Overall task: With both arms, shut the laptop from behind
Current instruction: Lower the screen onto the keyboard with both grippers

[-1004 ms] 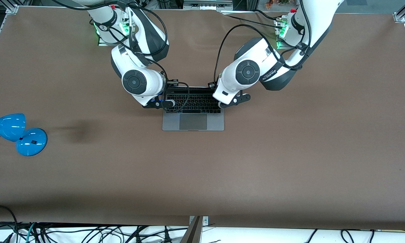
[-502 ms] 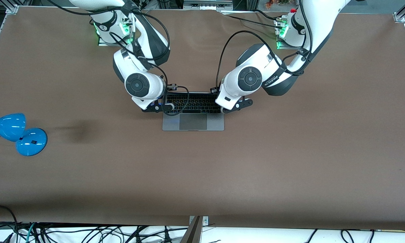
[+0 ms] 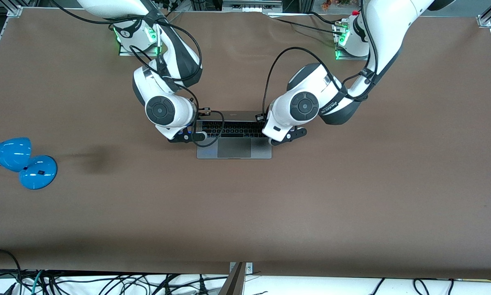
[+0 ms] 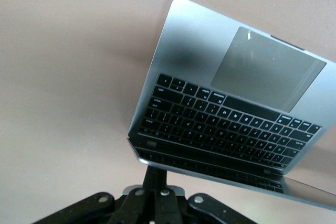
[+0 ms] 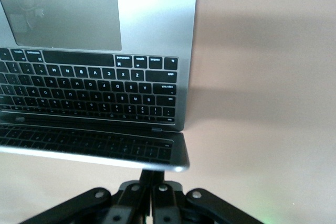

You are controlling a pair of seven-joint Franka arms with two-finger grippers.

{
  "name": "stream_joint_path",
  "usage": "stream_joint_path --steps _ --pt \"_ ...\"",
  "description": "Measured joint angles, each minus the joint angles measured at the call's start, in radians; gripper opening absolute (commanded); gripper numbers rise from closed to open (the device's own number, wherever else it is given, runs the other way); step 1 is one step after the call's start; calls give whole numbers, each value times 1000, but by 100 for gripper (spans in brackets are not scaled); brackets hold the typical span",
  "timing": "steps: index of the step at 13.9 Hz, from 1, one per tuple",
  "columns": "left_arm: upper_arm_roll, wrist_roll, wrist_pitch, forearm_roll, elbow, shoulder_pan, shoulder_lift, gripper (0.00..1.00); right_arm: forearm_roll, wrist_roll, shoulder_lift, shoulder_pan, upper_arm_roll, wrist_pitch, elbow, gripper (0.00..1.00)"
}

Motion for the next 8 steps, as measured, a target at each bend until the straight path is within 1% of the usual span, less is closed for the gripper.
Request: stream_joint_path --steps 3,6,8 --pt "0 0 7 32 7 0 25 0 0 0 4 1 0 45 1 5" --pt "0 0 8 35 23 -3 43 0 -3 0 16 4 1 112 1 4" --pt "0 0 10 35 25 -5 47 0 -32 0 30 6 2 149 1 4"
